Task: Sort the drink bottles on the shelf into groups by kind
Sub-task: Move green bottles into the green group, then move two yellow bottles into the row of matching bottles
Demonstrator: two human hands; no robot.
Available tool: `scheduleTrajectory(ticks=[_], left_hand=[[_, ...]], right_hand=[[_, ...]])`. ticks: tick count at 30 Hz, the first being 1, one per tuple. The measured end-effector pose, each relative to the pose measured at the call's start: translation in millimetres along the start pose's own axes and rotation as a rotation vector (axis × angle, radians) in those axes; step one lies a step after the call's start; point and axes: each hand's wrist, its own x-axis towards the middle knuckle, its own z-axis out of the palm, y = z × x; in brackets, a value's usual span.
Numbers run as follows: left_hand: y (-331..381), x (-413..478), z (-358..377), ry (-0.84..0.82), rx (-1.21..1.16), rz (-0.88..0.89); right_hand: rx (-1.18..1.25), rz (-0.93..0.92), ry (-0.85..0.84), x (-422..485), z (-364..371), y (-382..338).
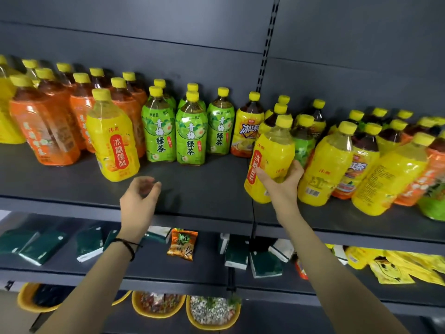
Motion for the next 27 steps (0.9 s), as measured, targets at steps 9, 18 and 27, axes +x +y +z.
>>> scheduleTrajectory(ticks=[9,18,27], left_hand=[[-5,20,-25,0.074,-0.050,0.041],[-22,96,-57,0.242,0.026,0.093],[-49,133,-44,0.082,-0.057,0.097]], right_hand=[[0.071,0.014,-0.160,4,48,-1],[0.084,0.032,-0.317,-2,120,-5],[0.160,0.021,-0.364,-4,142,-4]])
